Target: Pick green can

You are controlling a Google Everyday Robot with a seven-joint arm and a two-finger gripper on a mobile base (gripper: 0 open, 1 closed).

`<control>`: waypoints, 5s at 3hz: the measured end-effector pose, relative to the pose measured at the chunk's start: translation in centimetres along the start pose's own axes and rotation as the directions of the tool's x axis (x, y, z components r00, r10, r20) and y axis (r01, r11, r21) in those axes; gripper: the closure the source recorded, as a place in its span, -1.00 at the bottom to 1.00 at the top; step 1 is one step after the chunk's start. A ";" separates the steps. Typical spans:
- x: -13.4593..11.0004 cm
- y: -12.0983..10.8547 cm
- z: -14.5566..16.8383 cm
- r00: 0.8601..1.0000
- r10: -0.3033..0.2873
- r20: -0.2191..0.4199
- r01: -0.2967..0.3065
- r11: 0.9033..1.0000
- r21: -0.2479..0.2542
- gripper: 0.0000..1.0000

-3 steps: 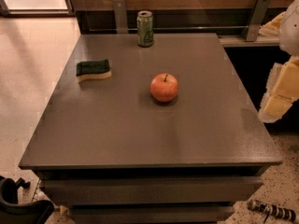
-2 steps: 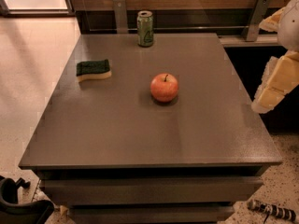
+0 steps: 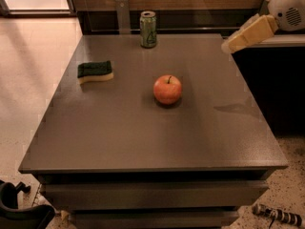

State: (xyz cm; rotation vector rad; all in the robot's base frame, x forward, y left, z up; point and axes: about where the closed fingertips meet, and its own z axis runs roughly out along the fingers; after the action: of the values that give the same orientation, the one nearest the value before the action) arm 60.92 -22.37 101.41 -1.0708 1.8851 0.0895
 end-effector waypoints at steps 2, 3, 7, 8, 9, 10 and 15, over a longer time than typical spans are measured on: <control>-6.4 -1.8 6.2 0.909 0.182 0.375 -0.182 0.983 -0.035 -1.00; -7.5 -1.1 7.9 0.880 0.226 0.417 -0.233 0.972 -0.036 -1.00; -6.3 -0.6 19.9 0.869 0.333 0.366 -0.337 0.940 -0.056 -1.00; -7.0 -0.7 24.4 0.837 0.371 0.401 -0.372 0.925 -0.080 -1.00; -7.8 -0.6 28.1 0.813 0.389 0.434 -0.376 0.919 -0.119 -1.00; -8.2 -1.1 30.8 0.812 0.377 0.446 -0.351 0.925 -0.143 -1.00; -8.9 -2.2 35.4 0.828 0.330 0.454 -0.256 0.942 -0.218 -1.00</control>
Offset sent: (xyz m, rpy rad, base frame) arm 0.0856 0.1140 -0.0084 0.6405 -0.1392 -0.0380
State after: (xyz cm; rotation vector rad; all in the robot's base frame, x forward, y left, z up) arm 88.42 -1.63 89.02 -0.7495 1.5766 0.6325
